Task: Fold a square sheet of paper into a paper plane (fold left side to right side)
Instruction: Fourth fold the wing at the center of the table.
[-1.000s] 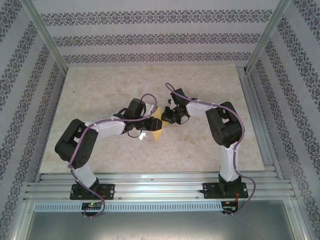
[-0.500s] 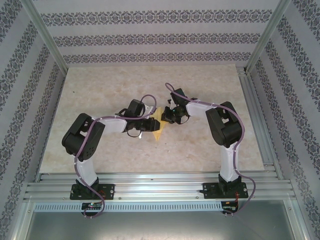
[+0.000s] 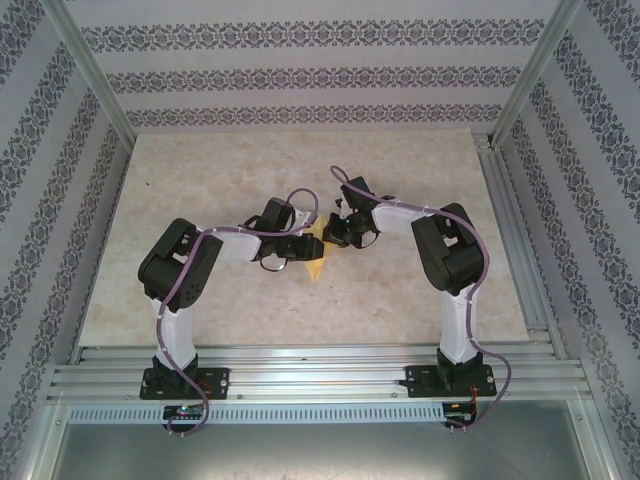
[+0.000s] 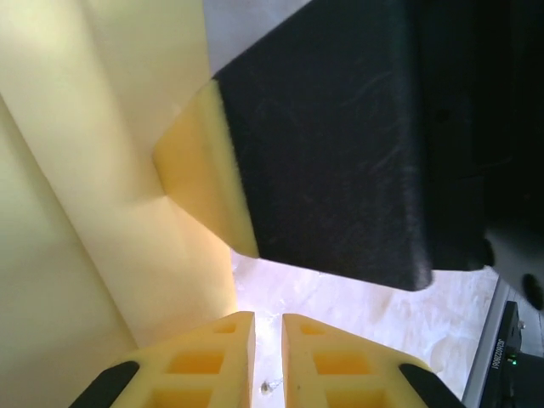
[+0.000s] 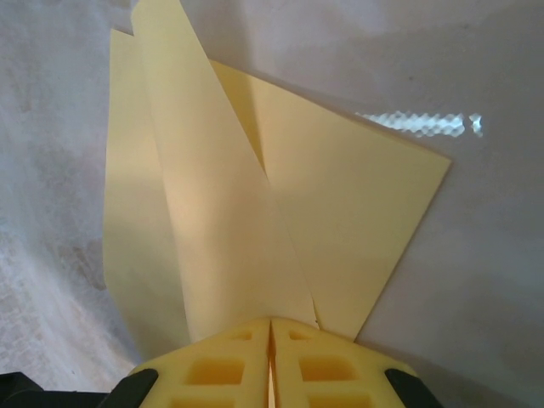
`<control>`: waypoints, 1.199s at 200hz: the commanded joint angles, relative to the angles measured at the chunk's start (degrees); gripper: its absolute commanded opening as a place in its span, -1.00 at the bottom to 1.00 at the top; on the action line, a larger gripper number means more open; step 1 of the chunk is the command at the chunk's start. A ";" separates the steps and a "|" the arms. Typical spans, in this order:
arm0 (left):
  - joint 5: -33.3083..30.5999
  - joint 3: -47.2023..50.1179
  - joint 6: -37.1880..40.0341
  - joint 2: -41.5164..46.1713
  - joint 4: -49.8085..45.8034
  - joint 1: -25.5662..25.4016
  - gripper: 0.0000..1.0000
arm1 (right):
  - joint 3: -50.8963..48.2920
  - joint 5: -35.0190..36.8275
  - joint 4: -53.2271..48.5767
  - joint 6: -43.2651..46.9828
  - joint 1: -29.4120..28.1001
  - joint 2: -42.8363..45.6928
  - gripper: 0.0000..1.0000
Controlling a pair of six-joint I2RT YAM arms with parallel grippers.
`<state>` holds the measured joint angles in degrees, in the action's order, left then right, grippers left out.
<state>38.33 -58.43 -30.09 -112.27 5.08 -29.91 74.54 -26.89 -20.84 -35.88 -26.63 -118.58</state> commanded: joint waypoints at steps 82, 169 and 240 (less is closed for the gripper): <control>-1.48 5.04 1.87 -2.46 3.07 -1.25 -0.68 | -0.72 4.75 -6.58 1.60 -0.44 -2.56 -0.81; 3.84 9.47 2.21 2.68 5.78 -2.90 -0.59 | -0.28 5.01 -7.02 1.51 -0.38 -3.19 -0.81; 2.30 7.11 6.16 2.17 -1.81 -5.37 -0.58 | -0.01 5.43 -7.81 1.65 -0.44 -3.47 -0.81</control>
<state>39.90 -50.98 -26.94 -110.04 11.77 -33.06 75.35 -26.65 -23.24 -35.83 -26.65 -118.67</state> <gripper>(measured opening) 0.209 0.094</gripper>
